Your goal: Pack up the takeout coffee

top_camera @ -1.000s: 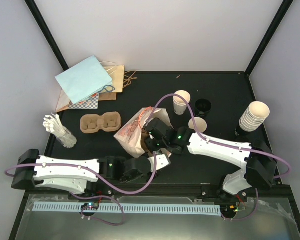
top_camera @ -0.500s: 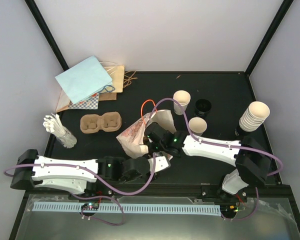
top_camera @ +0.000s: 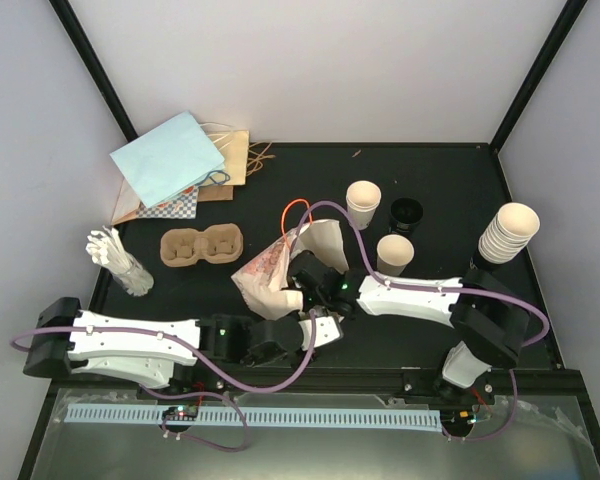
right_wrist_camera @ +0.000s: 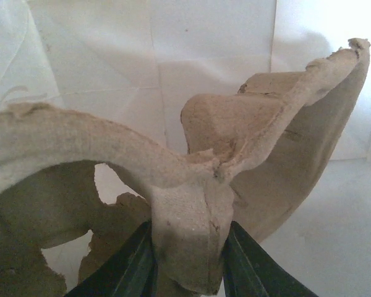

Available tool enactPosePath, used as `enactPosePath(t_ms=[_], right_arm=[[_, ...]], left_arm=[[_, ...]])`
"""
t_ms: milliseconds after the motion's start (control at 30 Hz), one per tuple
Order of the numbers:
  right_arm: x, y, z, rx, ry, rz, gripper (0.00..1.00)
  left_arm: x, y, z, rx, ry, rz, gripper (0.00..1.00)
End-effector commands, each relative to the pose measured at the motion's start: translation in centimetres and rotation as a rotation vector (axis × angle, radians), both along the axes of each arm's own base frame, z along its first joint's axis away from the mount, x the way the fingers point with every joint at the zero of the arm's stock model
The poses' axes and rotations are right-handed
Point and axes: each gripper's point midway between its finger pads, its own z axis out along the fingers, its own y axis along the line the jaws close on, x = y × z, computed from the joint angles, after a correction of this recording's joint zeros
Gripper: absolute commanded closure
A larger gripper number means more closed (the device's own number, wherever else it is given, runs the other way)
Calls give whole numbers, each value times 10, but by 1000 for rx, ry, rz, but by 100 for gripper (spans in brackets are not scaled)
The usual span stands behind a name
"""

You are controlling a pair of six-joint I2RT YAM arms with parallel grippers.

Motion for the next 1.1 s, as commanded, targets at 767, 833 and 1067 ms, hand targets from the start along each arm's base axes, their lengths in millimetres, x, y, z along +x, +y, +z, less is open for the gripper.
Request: enactPosePath(t_ms=[767,833,1067], right_arm=[[-2,-11,-21,-42,-158,15,72],[-2,-10,-21,-49,-164,14,72],[-4,-10,-20,-60,-180,9,72]], left_arm=[[43,97,185,-415,132,428,30],[49,106,189,-384,150,476,26],[70,108,166,-169,299,600,28]])
